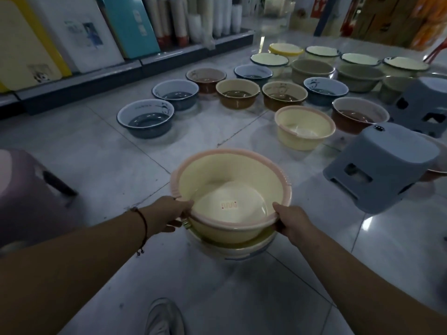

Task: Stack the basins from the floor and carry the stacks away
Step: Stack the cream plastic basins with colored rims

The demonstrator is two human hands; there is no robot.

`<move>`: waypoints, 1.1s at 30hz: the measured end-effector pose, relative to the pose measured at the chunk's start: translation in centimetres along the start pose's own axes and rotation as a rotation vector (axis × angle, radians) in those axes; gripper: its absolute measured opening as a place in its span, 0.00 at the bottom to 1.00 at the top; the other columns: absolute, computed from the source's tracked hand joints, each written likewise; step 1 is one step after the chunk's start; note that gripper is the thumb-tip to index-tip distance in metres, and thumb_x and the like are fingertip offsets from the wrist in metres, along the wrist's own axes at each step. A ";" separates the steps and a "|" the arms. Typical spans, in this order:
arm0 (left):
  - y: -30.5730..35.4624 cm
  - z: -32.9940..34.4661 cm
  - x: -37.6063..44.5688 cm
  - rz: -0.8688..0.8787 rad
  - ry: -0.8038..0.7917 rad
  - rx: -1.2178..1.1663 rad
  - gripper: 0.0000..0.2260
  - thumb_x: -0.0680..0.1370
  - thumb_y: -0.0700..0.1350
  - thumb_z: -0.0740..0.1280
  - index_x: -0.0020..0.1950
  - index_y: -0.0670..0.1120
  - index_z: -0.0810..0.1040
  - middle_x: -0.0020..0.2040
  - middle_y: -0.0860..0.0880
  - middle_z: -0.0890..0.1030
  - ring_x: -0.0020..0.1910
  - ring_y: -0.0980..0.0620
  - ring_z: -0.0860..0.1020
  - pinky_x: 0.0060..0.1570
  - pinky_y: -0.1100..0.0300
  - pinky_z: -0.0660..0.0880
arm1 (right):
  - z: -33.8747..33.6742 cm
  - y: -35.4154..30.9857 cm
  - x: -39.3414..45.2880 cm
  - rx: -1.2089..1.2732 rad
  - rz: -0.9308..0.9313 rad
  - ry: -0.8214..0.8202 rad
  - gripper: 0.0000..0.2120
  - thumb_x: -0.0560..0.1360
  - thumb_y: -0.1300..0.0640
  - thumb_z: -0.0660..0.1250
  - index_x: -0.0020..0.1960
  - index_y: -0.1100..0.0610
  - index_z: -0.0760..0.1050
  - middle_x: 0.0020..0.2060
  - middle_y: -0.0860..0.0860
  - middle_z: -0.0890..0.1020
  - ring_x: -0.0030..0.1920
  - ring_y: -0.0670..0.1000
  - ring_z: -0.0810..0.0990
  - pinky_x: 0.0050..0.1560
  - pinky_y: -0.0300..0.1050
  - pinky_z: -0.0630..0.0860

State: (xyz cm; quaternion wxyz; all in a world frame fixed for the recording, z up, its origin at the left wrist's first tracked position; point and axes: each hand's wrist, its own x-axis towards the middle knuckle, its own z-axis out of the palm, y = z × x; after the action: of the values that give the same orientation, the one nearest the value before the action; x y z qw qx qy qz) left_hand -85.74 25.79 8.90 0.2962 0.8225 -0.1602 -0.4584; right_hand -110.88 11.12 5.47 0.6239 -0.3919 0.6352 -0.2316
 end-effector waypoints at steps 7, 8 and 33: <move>-0.9 1.8 1.7 0.154 0.045 0.612 0.26 0.80 0.61 0.62 0.61 0.39 0.74 0.40 0.48 0.74 0.40 0.51 0.74 0.36 0.61 0.73 | -0.1 2.8 2.7 -0.592 -0.154 0.077 0.30 0.74 0.52 0.72 0.70 0.63 0.66 0.60 0.59 0.76 0.56 0.58 0.77 0.48 0.45 0.74; -0.7 2.2 1.9 0.169 0.041 0.671 0.25 0.80 0.61 0.61 0.62 0.39 0.75 0.43 0.48 0.75 0.45 0.50 0.74 0.43 0.60 0.74 | 0.0 3.1 2.9 -0.617 -0.143 0.070 0.35 0.73 0.52 0.74 0.72 0.63 0.63 0.63 0.60 0.74 0.60 0.59 0.76 0.50 0.45 0.73; 0.5 6.5 3.0 0.362 0.191 1.245 0.14 0.80 0.53 0.58 0.61 0.50 0.74 0.47 0.52 0.76 0.45 0.52 0.75 0.41 0.59 0.70 | -1.0 4.0 5.4 -0.886 -0.041 -0.213 0.54 0.69 0.51 0.78 0.79 0.63 0.44 0.74 0.59 0.65 0.72 0.59 0.67 0.69 0.49 0.68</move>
State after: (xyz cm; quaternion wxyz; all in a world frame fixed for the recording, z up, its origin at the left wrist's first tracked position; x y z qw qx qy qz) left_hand -89.68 21.57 4.57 -0.1499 0.8373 -0.5045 -0.1479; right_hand -112.25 9.02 -0.80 0.4532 -0.6550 0.5975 0.0918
